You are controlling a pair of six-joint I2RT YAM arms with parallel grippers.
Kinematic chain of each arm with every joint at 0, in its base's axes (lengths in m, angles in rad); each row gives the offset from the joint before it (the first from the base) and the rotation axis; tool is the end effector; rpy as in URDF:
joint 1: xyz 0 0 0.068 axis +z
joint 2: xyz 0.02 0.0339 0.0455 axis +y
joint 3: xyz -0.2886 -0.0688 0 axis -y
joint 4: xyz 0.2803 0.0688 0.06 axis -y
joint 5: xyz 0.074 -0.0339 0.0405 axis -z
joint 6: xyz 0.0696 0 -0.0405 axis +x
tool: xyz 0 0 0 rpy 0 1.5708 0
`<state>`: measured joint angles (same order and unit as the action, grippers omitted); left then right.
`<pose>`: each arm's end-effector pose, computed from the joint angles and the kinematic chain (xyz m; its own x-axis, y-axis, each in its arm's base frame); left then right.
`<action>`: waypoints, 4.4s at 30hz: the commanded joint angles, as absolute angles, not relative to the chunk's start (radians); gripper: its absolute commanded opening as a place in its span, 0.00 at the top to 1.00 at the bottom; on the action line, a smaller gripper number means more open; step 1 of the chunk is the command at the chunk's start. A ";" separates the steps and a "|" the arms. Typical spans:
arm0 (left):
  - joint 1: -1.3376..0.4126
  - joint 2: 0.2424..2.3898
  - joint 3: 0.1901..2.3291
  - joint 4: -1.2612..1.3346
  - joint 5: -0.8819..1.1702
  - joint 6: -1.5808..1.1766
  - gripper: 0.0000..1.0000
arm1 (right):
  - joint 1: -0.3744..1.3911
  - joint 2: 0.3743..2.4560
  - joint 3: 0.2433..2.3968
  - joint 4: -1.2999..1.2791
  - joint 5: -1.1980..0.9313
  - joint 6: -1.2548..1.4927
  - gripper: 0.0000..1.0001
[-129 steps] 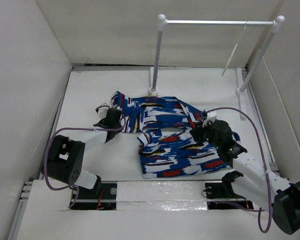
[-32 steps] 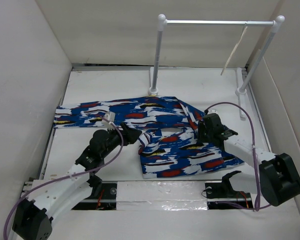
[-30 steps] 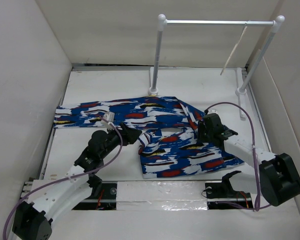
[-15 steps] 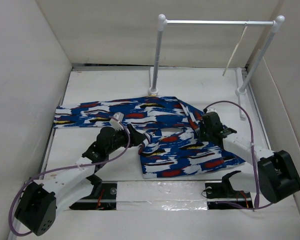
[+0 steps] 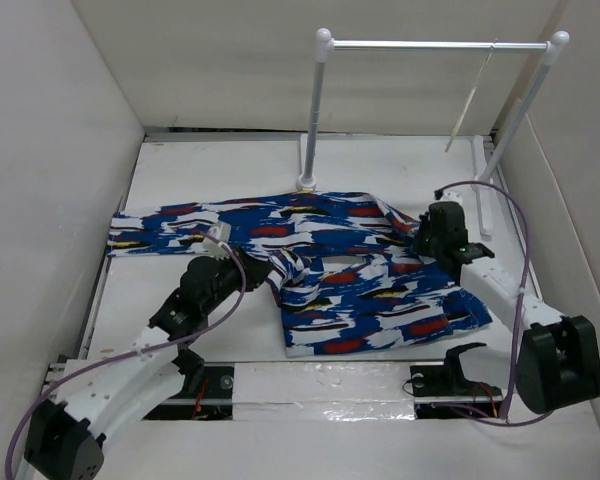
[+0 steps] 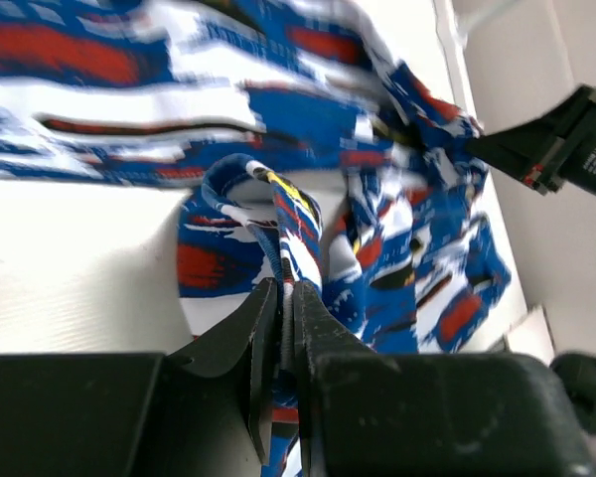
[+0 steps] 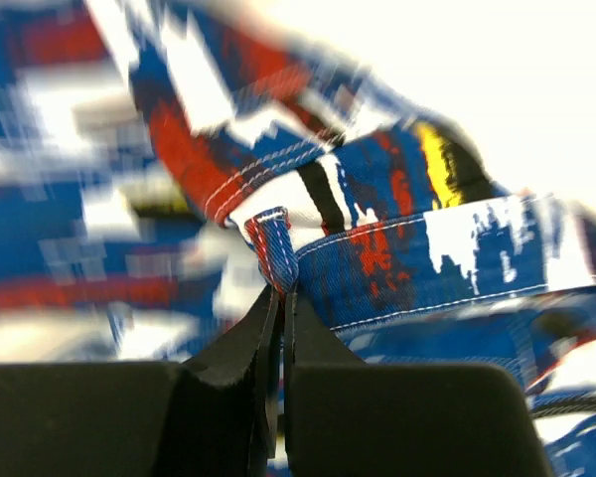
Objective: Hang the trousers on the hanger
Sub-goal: Flatten out the trousers at the center of the board, then fold the trousers at the center of the board.
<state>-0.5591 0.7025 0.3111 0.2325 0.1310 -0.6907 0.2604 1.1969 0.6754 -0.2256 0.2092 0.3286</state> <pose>0.1842 -0.1260 0.2259 -0.5081 -0.4272 -0.7479 0.4042 0.6486 -0.6450 0.2856 0.0612 0.1980 -0.6552 0.1521 -0.7399 0.1129 0.9882 0.1032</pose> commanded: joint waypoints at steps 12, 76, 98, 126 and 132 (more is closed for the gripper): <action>-0.555 0.206 0.738 -0.426 -0.431 -0.727 1.00 | -0.035 1.405 0.959 0.028 0.385 0.356 1.00; -0.565 0.143 0.891 -0.479 -0.631 -0.506 1.00 | 0.014 1.367 0.620 0.212 -0.284 0.321 0.43; -0.514 0.014 0.792 -0.347 -0.419 -0.405 1.00 | -0.560 0.593 0.364 -0.390 -0.101 0.405 0.36; -0.514 -0.014 0.813 -0.382 -0.491 -0.443 1.00 | -0.578 0.568 0.596 -0.530 0.056 0.347 1.00; -0.528 -0.025 0.842 -0.379 -0.583 -0.437 1.00 | -0.578 0.434 0.669 -0.652 0.043 0.325 1.00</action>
<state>-0.5163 0.0151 0.7948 -0.4225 -0.5186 -0.4351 -0.5690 0.4458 0.6304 -0.5652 -0.0090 0.3565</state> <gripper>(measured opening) 0.058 0.068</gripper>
